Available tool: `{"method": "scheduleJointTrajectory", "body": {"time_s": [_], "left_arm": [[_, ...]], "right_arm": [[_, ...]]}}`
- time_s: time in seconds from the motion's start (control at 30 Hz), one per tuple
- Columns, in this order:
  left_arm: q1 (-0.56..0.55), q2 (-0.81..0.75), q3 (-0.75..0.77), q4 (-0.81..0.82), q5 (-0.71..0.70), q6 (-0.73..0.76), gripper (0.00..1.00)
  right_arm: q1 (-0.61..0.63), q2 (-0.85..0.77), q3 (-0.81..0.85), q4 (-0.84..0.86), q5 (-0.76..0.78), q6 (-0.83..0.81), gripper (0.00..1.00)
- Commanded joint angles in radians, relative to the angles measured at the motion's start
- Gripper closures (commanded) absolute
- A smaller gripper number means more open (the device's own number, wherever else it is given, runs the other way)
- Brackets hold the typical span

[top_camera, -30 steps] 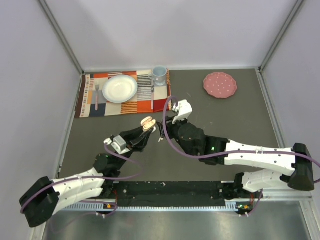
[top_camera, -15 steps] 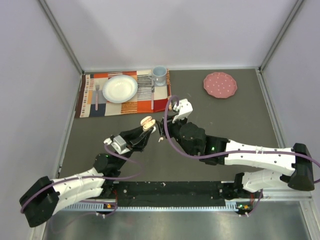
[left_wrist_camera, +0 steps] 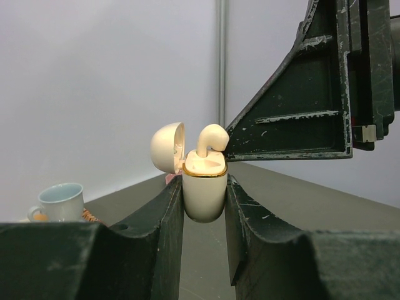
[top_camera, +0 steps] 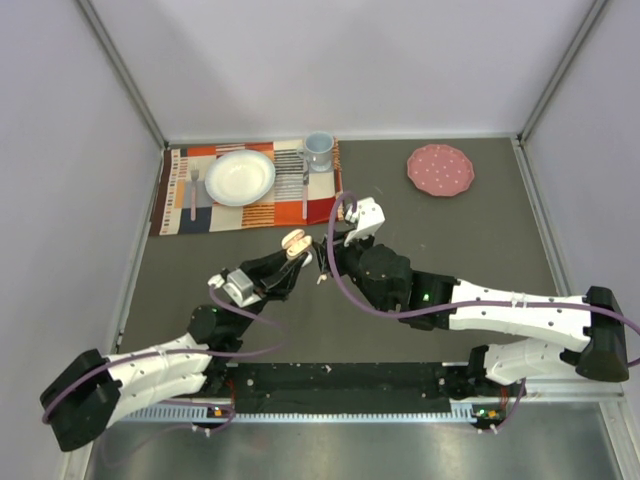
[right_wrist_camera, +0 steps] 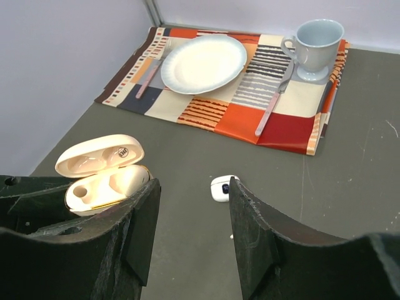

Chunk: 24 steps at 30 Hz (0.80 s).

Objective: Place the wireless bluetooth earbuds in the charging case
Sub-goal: Adjust the left earbud in the charging case.

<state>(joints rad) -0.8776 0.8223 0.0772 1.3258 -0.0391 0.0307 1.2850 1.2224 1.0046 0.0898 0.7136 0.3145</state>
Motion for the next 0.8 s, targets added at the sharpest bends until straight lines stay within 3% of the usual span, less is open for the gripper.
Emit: {"method": "scheduleJointTrajectory", "body": {"time_s": [0.0,0.27,0.77], "left_arm": [[-0.001,0.02,0.041,0.032,0.065,0.02,1.0],[-0.003,-0.003,0.045,-0.017,0.082,0.044,1.0],[-0.003,-0.011,0.05,-0.042,0.019,0.048,1.0]], "right_arm": [[0.005,-0.021,0.023,0.068,-0.01,-0.003,0.51],[0.005,-0.024,0.022,0.054,0.078,-0.012,0.51],[0.005,-0.024,0.029,0.021,0.032,0.026,0.51]]}}
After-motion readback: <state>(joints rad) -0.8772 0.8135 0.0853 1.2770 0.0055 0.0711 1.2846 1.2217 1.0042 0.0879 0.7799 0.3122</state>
